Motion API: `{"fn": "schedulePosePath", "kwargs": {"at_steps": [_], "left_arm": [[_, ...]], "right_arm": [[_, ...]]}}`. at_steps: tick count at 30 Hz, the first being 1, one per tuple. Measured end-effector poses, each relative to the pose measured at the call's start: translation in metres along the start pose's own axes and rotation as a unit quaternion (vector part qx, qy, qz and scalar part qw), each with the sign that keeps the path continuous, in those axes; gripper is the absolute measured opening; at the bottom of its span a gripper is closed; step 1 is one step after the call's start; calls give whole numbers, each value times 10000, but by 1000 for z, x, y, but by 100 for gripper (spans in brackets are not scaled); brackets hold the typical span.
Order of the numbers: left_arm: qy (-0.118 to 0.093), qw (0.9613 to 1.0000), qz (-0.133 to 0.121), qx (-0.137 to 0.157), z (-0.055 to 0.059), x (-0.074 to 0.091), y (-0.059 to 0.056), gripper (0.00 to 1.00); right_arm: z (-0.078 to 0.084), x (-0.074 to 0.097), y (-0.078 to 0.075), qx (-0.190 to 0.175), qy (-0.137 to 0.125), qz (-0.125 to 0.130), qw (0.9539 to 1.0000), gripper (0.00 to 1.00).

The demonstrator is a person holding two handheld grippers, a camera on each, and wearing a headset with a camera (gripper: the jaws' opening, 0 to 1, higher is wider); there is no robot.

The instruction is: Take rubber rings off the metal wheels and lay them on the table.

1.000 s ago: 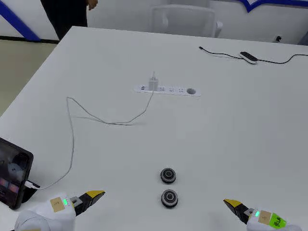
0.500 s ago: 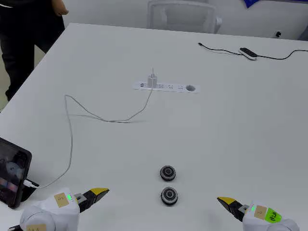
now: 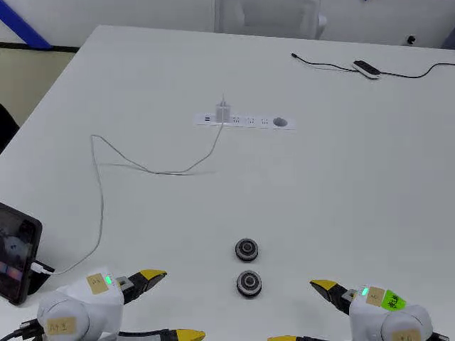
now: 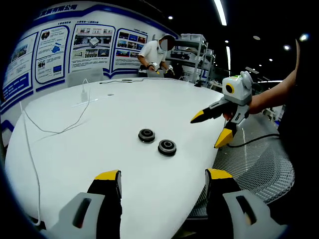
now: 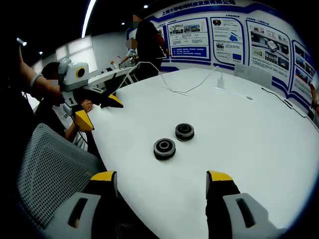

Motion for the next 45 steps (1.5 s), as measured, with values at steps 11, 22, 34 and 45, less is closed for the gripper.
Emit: {"fn": "schedulePosePath", "kwargs": {"at_steps": [11, 22, 34, 45], "left_arm": [[66, 9998, 159, -63, -5, -14, 4, 63], [150, 9993, 290, -178, -13, -28, 8, 53], [353, 9976, 411, -432, -22, -48, 11, 41], [599, 9955, 464, -574, -28, -68, 11, 28]], "right_arm": [[-1, -9, 2, -76, 75, -86, 9999, 66], [-1, -17, 4, -173, 119, -146, 9997, 60], [-1, -24, 9, -326, 87, -202, 9992, 59], [-3, -29, 7, -624, 13, -215, 9978, 55]]}}
Point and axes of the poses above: the centre of the closed fingertips' face, and the gripper's own axes: x roughly backward along the fingers, y roughly to its left, z roughly out of its underside, the point moved 8 cm from there along x, roughly backward along the fingers, and after that the axes turned 12 degrees about z, right-handed, at the moved point
